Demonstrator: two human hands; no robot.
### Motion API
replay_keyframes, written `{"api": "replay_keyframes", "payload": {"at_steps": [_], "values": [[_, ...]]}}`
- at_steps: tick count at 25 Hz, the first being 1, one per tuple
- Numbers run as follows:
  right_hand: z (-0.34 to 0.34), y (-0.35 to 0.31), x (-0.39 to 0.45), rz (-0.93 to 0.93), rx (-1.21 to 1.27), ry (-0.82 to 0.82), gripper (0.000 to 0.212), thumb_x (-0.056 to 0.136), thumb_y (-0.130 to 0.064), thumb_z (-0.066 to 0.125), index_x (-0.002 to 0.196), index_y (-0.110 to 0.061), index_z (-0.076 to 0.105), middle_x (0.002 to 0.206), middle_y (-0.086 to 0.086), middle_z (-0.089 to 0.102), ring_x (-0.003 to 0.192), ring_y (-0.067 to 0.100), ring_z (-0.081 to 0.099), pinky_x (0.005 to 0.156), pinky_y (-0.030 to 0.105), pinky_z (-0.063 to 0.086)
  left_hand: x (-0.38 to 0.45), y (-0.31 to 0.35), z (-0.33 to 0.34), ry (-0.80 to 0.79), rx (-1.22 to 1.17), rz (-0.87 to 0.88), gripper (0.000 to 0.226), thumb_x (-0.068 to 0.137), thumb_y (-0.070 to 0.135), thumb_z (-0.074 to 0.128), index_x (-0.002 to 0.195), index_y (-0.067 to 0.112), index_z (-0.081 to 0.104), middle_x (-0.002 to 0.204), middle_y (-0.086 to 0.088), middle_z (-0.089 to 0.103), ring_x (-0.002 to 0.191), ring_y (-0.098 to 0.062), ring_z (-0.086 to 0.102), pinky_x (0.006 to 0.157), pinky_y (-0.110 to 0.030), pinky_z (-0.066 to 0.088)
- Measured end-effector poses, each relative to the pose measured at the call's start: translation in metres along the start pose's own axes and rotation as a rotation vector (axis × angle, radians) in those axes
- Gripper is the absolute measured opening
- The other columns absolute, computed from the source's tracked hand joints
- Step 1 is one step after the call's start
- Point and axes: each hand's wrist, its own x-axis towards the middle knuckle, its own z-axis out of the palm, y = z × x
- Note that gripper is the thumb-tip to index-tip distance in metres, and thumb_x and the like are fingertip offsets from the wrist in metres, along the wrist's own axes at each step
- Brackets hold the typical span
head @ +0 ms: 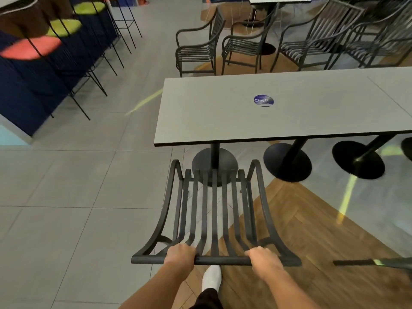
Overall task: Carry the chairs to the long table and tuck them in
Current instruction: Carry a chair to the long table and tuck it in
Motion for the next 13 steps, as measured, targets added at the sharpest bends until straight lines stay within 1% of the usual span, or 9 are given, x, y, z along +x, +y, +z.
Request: {"api": "replay_keyframes", "payload": {"at_steps": [5, 9, 13], "values": [[-0.031, -0.001, 0.036, -0.047, 0.011, -0.022, 0.044, 0.097, -0.003, 0.049, 0.133, -0.026, 0.062, 0.127, 0.005, 0.065, 0.119, 0.028, 0.062, 0.098, 0.042, 0.051, 0.028, -0.017, -0.026, 0.008, -0.018, -0.016, 0.035, 0.104, 0.016, 0.052, 0.137, 0.025, 0.059, 0.117, -0.008, 0.066, 0.107, -0.026, 0.064, 0.093, -0.038, 0.053], [-0.049, -0.004, 0.058, -0.032, -0.035, 0.017, 0.048, 0.096, 0.001, 0.046, 0.134, -0.025, 0.061, 0.128, 0.006, 0.065, 0.120, 0.029, 0.061, 0.100, 0.043, 0.051, 0.047, -0.024, -0.042, 0.023, -0.002, -0.018, 0.034, 0.104, 0.016, 0.052, 0.136, 0.025, 0.059, 0.117, -0.008, 0.067, 0.107, -0.026, 0.064, 0.092, -0.038, 0.053], [-0.063, -0.005, 0.073, -0.031, -0.064, 0.043, 0.045, 0.098, -0.001, 0.048, 0.135, -0.024, 0.061, 0.127, 0.006, 0.065, 0.119, 0.028, 0.062, 0.100, 0.042, 0.051, 0.063, -0.031, -0.052, 0.023, -0.011, -0.025, 0.035, 0.104, 0.018, 0.053, 0.138, 0.026, 0.058, 0.114, -0.007, 0.067, 0.104, -0.024, 0.065, 0.091, -0.035, 0.054]]}}
